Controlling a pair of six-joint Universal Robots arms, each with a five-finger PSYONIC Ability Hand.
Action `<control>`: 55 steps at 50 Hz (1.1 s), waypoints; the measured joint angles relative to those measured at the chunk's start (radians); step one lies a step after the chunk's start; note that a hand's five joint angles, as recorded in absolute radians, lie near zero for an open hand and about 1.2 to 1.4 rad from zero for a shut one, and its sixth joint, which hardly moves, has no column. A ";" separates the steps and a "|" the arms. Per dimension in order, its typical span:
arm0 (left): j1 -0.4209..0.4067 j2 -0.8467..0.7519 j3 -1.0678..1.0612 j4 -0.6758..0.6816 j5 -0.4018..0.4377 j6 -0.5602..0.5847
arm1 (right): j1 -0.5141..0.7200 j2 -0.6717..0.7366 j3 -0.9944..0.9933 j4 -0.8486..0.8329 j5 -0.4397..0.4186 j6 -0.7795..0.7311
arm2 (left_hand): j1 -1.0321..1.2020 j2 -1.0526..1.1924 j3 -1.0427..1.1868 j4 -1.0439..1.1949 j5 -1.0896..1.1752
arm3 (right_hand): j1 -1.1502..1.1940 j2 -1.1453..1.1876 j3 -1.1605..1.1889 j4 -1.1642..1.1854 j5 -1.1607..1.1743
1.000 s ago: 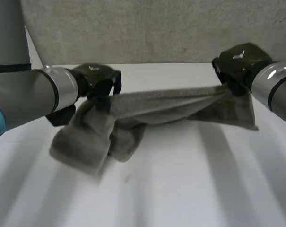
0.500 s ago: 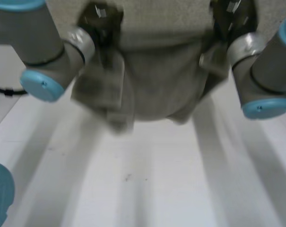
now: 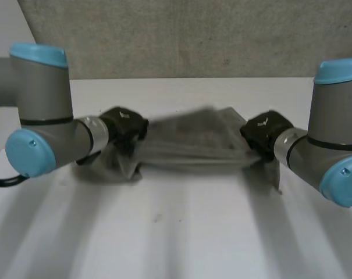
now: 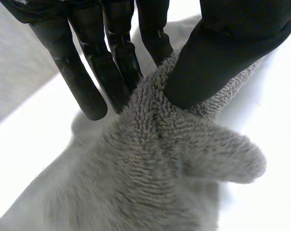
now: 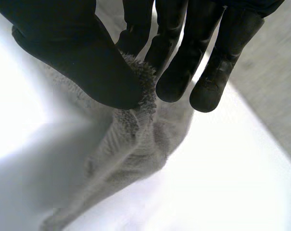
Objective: Fold the towel.
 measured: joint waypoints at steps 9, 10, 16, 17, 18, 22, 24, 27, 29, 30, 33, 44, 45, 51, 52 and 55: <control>-0.001 -0.064 -0.044 0.082 0.037 0.042 | 0.000 0.044 0.044 -0.040 -0.002 0.068 | -0.279 -0.258 -0.258 -0.250 -0.262 | 0.000 0.000 0.000 0.000 0.000; -0.001 -0.074 -0.044 0.096 0.036 0.042 | 0.001 0.050 0.050 -0.050 -0.001 0.073 | -0.322 -0.309 -0.308 -0.308 -0.314 | 0.002 0.000 0.000 0.000 0.000; -0.002 -0.118 -0.043 0.153 0.019 0.036 | 0.003 0.082 0.101 -0.136 0.009 0.086 | -0.577 -0.561 -0.561 -0.562 -0.574 | 0.005 0.000 0.000 0.000 0.000; -0.002 -0.118 -0.043 0.155 0.017 0.035 | 0.003 0.082 0.105 -0.144 0.011 0.087 | -0.584 -0.571 -0.570 -0.569 -0.582 | 0.005 0.000 0.000 0.000 0.000; -0.003 -0.114 -0.044 0.157 0.015 0.032 | 0.003 0.083 0.114 -0.168 0.020 0.088 | -0.594 -0.584 -0.583 -0.585 -0.597 | 0.005 0.000 0.000 0.000 0.000; -0.010 -0.071 -0.059 0.156 0.011 0.018 | 0.000 0.073 0.140 -0.262 0.074 0.104 | -0.636 -0.630 -0.628 -0.630 -0.642 | 0.005 0.000 0.000 0.000 0.000; -0.014 -0.047 -0.071 0.156 0.011 0.010 | -0.001 0.068 0.148 -0.293 0.093 0.114 | -0.645 -0.640 -0.638 -0.641 -0.653 | 0.008 0.000 0.000 0.000 0.000; -0.029 0.023 -0.125 0.170 0.011 -0.023 | -0.002 0.059 0.162 -0.347 0.125 0.153 | -0.656 -0.649 -0.649 -0.651 -0.663 | 0.008 0.000 0.000 0.000 0.000; -0.042 0.062 -0.162 0.183 0.011 -0.043 | -0.003 0.055 0.171 -0.379 0.142 0.188 | -0.659 -0.654 -0.653 -0.655 -0.668 | 0.011 0.000 0.000 0.000 0.008; -0.060 0.108 -0.213 0.203 0.010 -0.065 | -0.003 0.053 0.178 -0.400 0.151 0.219 | -0.663 -0.658 -0.657 -0.660 -0.673 | 0.011 0.000 0.000 0.000 0.013; -0.084 0.165 -0.290 0.234 0.009 -0.088 | -0.002 0.055 0.183 -0.416 0.157 0.250 | -0.666 -0.659 -0.659 -0.661 -0.674 | 0.016 0.000 0.000 0.000 0.013; -0.134 0.390 -0.691 0.390 -0.136 -0.104 | 0.002 0.071 0.185 -0.420 0.155 0.276 | -0.585 -0.573 -0.573 -0.576 -0.590 | 0.024 0.000 0.000 0.000 0.013; -0.133 0.409 -0.726 0.396 -0.158 -0.103 | 0.002 0.071 0.184 -0.420 0.154 0.275 | -0.555 -0.544 -0.544 -0.545 -0.559 | 0.024 0.000 0.000 0.000 0.013; -0.127 0.460 -0.811 0.399 -0.198 -0.101 | 0.002 0.072 0.183 -0.419 0.153 0.272 | -0.507 -0.496 -0.497 -0.495 -0.510 | 0.026 0.000 0.000 0.000 0.013; -0.124 0.474 -0.838 0.393 -0.204 -0.100 | 0.002 0.072 0.183 -0.419 0.153 0.272 | -0.503 -0.489 -0.489 -0.488 -0.503 | 0.026 0.000 0.000 0.000 0.013; -0.119 0.492 -0.877 0.376 -0.206 -0.098 | 0.002 0.072 0.183 -0.419 0.152 0.271 | -0.495 -0.480 -0.480 -0.480 -0.495 | 0.028 0.000 0.000 0.000 0.013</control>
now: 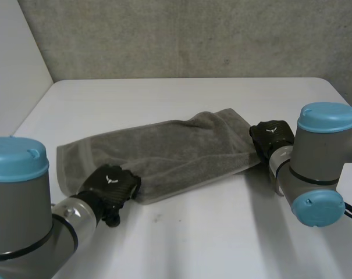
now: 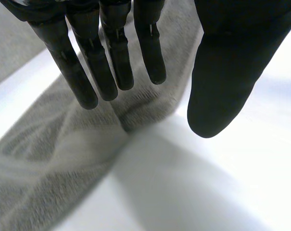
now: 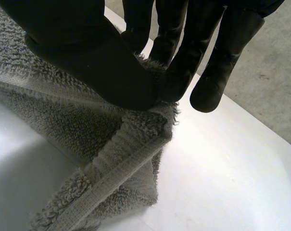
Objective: Fold the towel.
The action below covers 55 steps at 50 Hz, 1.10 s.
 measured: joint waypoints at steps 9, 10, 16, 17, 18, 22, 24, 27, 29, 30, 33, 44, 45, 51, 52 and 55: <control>0.058 0.003 -0.033 -0.021 0.008 0.000 | 0.000 0.001 0.001 0.000 -0.001 -0.001 | -0.020 -0.026 -0.025 -0.023 -0.020 | 0.001 0.000 0.004 0.000 0.000; 0.058 0.003 -0.033 -0.021 0.008 0.000 | 0.000 0.001 0.001 0.000 -0.001 -0.001 | -0.020 -0.026 -0.025 -0.023 -0.020 | 0.001 0.000 0.004 0.000 0.000; 0.092 -0.028 -0.019 0.017 0.008 -0.001 | 0.000 0.001 0.004 0.000 -0.001 -0.001 | -0.102 -0.110 -0.107 -0.110 -0.108 | 0.003 0.000 0.005 0.000 0.000; 0.093 -0.037 -0.016 0.026 0.008 -0.001 | 0.000 0.000 0.006 0.000 -0.001 -0.001 | -0.102 -0.110 -0.107 -0.110 -0.109 | 0.003 0.000 0.005 0.000 0.000; 0.093 -0.037 -0.016 0.026 0.008 -0.001 | 0.000 0.000 0.006 0.000 -0.001 -0.001 | -0.102 -0.110 -0.107 -0.110 -0.109 | 0.003 0.000 0.005 0.000 0.000; 0.095 -0.083 0.001 0.069 0.006 0.000 | 0.000 0.000 0.010 -0.001 -0.002 -0.001 | -0.104 -0.111 -0.107 -0.112 -0.110 | 0.004 0.000 0.005 0.000 0.000; 0.095 -0.096 0.009 0.080 0.006 0.000 | 0.000 0.000 0.012 -0.001 -0.002 -0.001 | -0.104 -0.111 -0.107 -0.112 -0.110 | 0.003 0.000 0.005 0.000 0.000; 0.099 -0.105 0.019 0.089 0.006 0.000 | 0.000 0.000 0.015 -0.003 -0.003 -0.001 | -0.104 -0.111 -0.107 -0.112 -0.110 | 0.004 0.000 0.005 0.000 0.000; 0.102 -0.106 0.023 0.090 0.006 0.000 | 0.000 0.000 0.016 -0.004 -0.003 -0.001 | -0.104 -0.111 -0.107 -0.112 -0.109 | 0.004 0.000 0.005 0.000 0.000; 0.103 -0.105 0.024 0.091 0.006 0.000 | 0.000 0.000 0.017 -0.005 -0.003 -0.001 | -0.104 -0.111 -0.107 -0.112 -0.110 | 0.004 0.000 0.005 0.000 0.000; 0.107 -0.101 0.029 0.091 0.006 -0.001 | 0.000 0.000 0.017 -0.006 -0.004 -0.001 | -0.104 -0.111 -0.107 -0.112 -0.110 | 0.004 0.000 0.005 0.000 0.000; 0.130 -0.051 0.080 0.109 0.006 -0.003 | 0.000 0.000 0.017 -0.008 -0.004 -0.001 | -0.235 -0.239 -0.239 -0.242 -0.238 | 0.004 0.000 0.005 0.000 0.000; 0.135 -0.050 0.085 0.111 0.006 -0.003 | 0.000 0.000 0.017 -0.009 -0.004 -0.001 | -0.243 -0.251 -0.249 -0.252 -0.248 | 0.004 0.000 0.005 0.000 0.000; 0.213 -0.079 0.169 0.119 0.012 0.000 | 0.000 0.000 0.019 -0.011 -0.004 -0.001 | -0.262 -0.275 -0.274 -0.275 -0.274 | 0.004 0.000 0.005 0.000 0.000; 0.227 -0.093 0.192 0.119 0.015 0.000 | 0.000 0.000 0.019 -0.012 -0.005 -0.001 | -0.272 -0.280 -0.278 -0.279 -0.279 | 0.004 0.000 0.005 0.000 0.000; 0.265 -0.143 0.264 0.114 0.028 0.001 | 0.000 -0.001 0.021 -0.012 -0.006 -0.001 | -0.273 -0.283 -0.281 -0.283 -0.283 | 0.004 0.000 0.005 0.000 0.000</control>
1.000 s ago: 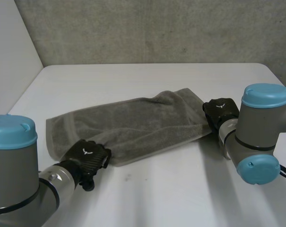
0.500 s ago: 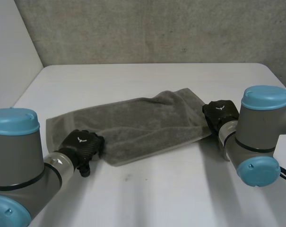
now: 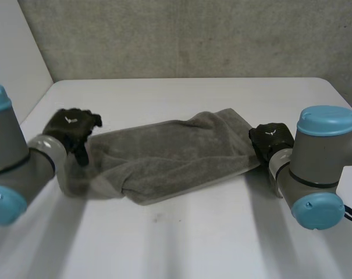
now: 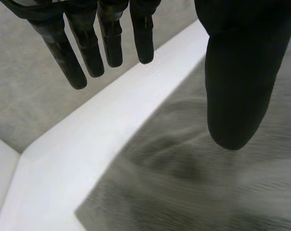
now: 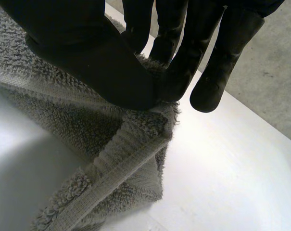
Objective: Fold the towel.
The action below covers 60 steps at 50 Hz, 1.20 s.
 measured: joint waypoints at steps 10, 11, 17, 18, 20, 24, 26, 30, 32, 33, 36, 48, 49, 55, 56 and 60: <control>0.083 -0.274 0.340 -0.034 0.076 0.001 | 0.003 0.002 0.003 0.000 -0.003 -0.001 | 0.000 -0.002 -0.003 -0.003 -0.002 | 0.001 0.000 0.000 0.000 0.000; 0.086 -0.299 0.372 -0.041 0.079 0.001 | 0.003 0.002 0.003 0.000 -0.003 -0.001 | 0.000 -0.002 -0.003 -0.003 -0.002 | 0.000 0.000 0.000 0.000 0.000; 0.096 -0.442 0.544 -0.110 0.091 0.002 | 0.004 0.003 0.005 0.000 -0.005 -0.002 | 0.000 -0.002 -0.003 -0.003 -0.002 | 0.000 0.000 0.000 0.000 0.000; 0.097 -0.480 0.589 -0.138 0.092 0.002 | 0.004 0.003 0.006 0.000 -0.006 -0.002 | 0.000 -0.002 -0.003 -0.003 -0.002 | 0.001 0.000 0.000 0.000 0.000; 0.097 -0.513 0.627 -0.162 0.093 0.002 | 0.004 0.004 0.007 0.000 -0.008 -0.002 | 0.000 -0.002 -0.003 -0.003 -0.002 | 0.001 0.000 0.000 0.000 0.000; 0.097 -0.608 0.731 -0.222 0.092 0.003 | 0.003 0.005 0.010 -0.002 -0.015 -0.002 | 0.000 -0.002 -0.003 -0.002 -0.002 | 0.002 0.000 0.000 0.000 0.000; 0.096 -0.626 0.749 -0.231 0.092 0.004 | 0.003 0.006 0.011 -0.004 -0.016 -0.002 | 0.000 -0.002 -0.003 -0.002 0.000 | 0.002 0.000 0.000 0.000 0.000; 0.096 -0.668 0.788 -0.240 0.092 0.004 | 0.003 0.010 0.011 -0.006 -0.019 -0.003 | 0.007 0.021 0.020 0.022 0.022 | 0.004 0.000 0.000 0.000 0.000; 0.096 -0.676 0.794 -0.239 0.092 0.004 | 0.003 0.012 0.012 -0.008 -0.020 -0.006 | 0.031 0.043 0.042 0.043 0.045 | 0.004 0.000 0.000 0.000 0.000; 0.096 -0.678 0.796 -0.239 0.091 0.004 | 0.003 0.013 0.012 -0.008 -0.020 -0.008 | 0.036 0.046 0.046 0.046 0.048 | 0.004 0.000 0.000 0.000 0.000; 0.096 -0.684 0.797 -0.236 0.092 0.004 | 0.003 0.015 0.012 -0.009 -0.019 -0.016 | 0.048 0.059 0.058 0.060 0.061 | 0.005 0.000 0.000 0.000 0.000; 0.096 -0.705 0.802 -0.237 0.092 0.011 | 0.003 0.026 0.012 -0.014 -0.018 -0.037 | 0.190 0.190 0.188 0.190 0.191 | 0.005 0.000 0.000 0.000 0.000; 0.096 -0.709 0.805 -0.240 0.092 0.018 | 0.003 0.027 0.012 -0.015 -0.018 -0.038 | 0.210 0.221 0.220 0.216 0.214 | 0.005 0.000 0.000 0.000 0.000; 0.096 -0.711 0.807 -0.250 0.088 0.034 | 0.003 0.028 0.011 -0.016 -0.018 -0.037 | 0.460 0.696 0.692 0.698 0.698 | 0.005 0.000 0.000 0.000 0.000; 0.095 -0.710 0.807 -0.251 0.086 0.035 | 0.003 0.028 0.011 -0.016 -0.018 -0.037 | 0.485 0.703 0.698 0.704 0.705 | 0.006 0.000 0.000 0.000 0.000; 0.094 -0.690 0.801 -0.255 0.073 0.035 | 0.003 0.028 0.010 -0.016 -0.018 -0.037 | 0.796 0.810 0.807 0.809 0.806 | 0.006 0.000 0.000 0.000 0.000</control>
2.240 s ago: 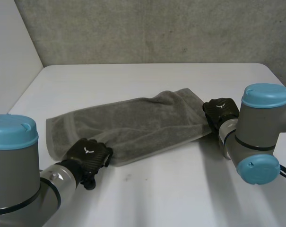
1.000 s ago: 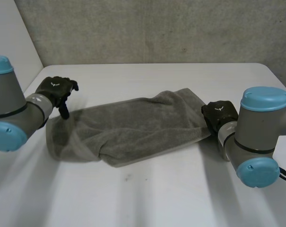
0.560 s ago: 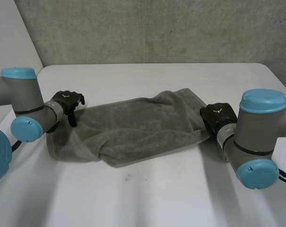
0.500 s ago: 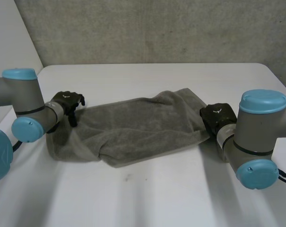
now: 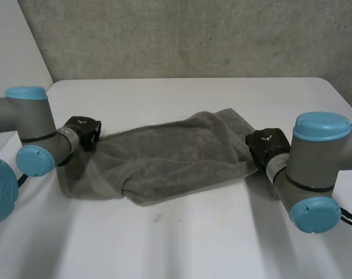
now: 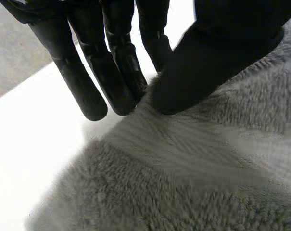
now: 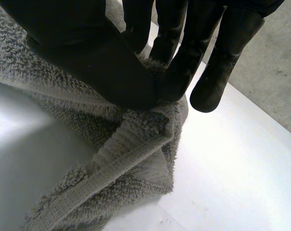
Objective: Fold the towel.
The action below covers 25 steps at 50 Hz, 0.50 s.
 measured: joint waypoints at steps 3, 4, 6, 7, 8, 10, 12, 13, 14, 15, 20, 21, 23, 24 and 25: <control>-0.003 0.038 -0.011 -0.001 -0.012 -0.005 | 0.000 -0.001 -0.001 0.000 0.000 0.000 | 0.017 0.020 0.021 0.023 0.015 | 0.000 0.000 0.000 0.000 0.000; -0.004 0.053 -0.017 -0.001 -0.015 -0.007 | 0.000 -0.001 -0.002 0.001 0.000 0.000 | 0.017 0.025 0.027 0.029 0.021 | 0.001 0.000 0.000 0.000 0.000; -0.006 0.069 -0.024 -0.001 -0.017 -0.008 | -0.001 -0.002 -0.003 0.001 0.000 0.000 | 0.017 0.028 0.031 0.031 0.022 | 0.001 0.000 0.000 0.000 0.000; -0.011 0.110 -0.043 0.000 -0.021 -0.012 | -0.002 -0.007 -0.005 0.003 -0.001 -0.001 | 0.017 0.032 0.034 0.035 0.026 | 0.000 0.000 0.000 0.000 0.000; -0.011 0.110 -0.043 0.000 -0.021 -0.012 | -0.002 -0.007 -0.005 0.003 -0.001 -0.001 | 0.017 0.032 0.034 0.035 0.026 | 0.000 0.000 0.000 0.000 0.000; -0.019 0.153 -0.063 0.002 -0.021 -0.015 | -0.004 -0.017 -0.008 0.006 -0.001 -0.001 | 0.017 0.034 0.036 0.038 0.030 | 0.000 0.000 0.000 0.000 0.000; -0.024 0.181 -0.077 0.003 -0.021 -0.017 | -0.005 -0.025 -0.010 0.009 -0.001 -0.001 | 0.017 0.034 0.037 0.039 0.030 | 0.000 0.000 0.000 0.000 0.000; -0.032 0.211 -0.090 0.003 -0.020 -0.021 | -0.007 -0.038 -0.012 0.012 -0.002 0.000 | 0.017 0.034 0.037 0.039 0.030 | 0.001 0.000 0.000 0.000 0.000; -0.037 0.227 -0.097 0.003 -0.020 -0.024 | -0.008 -0.052 -0.013 0.016 -0.002 0.000 | 0.017 0.036 0.039 0.039 0.030 | 0.001 0.000 0.000 0.000 0.000; -0.037 0.227 -0.097 0.003 -0.020 -0.024 | -0.008 -0.052 -0.013 0.016 -0.002 0.000 | 0.017 0.036 0.039 0.039 0.030 | 0.001 0.000 0.000 0.000 0.000; -0.071 0.310 -0.135 -0.009 -0.016 -0.071 | -0.031 -0.140 -0.019 0.073 -0.016 -0.016 | 0.017 0.036 0.039 0.042 0.032 | 0.001 0.000 0.000 0.000 0.000; -0.076 0.327 -0.147 -0.015 -0.014 -0.081 | -0.035 -0.157 -0.021 0.093 -0.022 -0.024 | 0.017 0.037 0.040 0.042 0.032 | 0.001 0.000 0.000 0.000 0.000; -0.083 0.356 -0.173 -0.028 -0.008 -0.097 | -0.046 -0.192 -0.026 0.147 -0.041 -0.047 | 0.017 0.037 0.040 0.042 0.032 | 0.001 0.000 0.000 0.000 0.000; -0.088 0.389 -0.211 -0.045 0.004 -0.110 | -0.056 -0.224 -0.029 0.220 -0.065 -0.080 | 0.017 0.037 0.040 0.042 0.032 | 0.001 0.000 0.000 0.000 0.000; -0.090 0.407 -0.234 -0.054 0.012 -0.114 | -0.061 -0.237 -0.030 0.258 -0.076 -0.098 | 0.017 0.037 0.040 0.042 0.032 | 0.001 0.000 0.000 0.000 0.000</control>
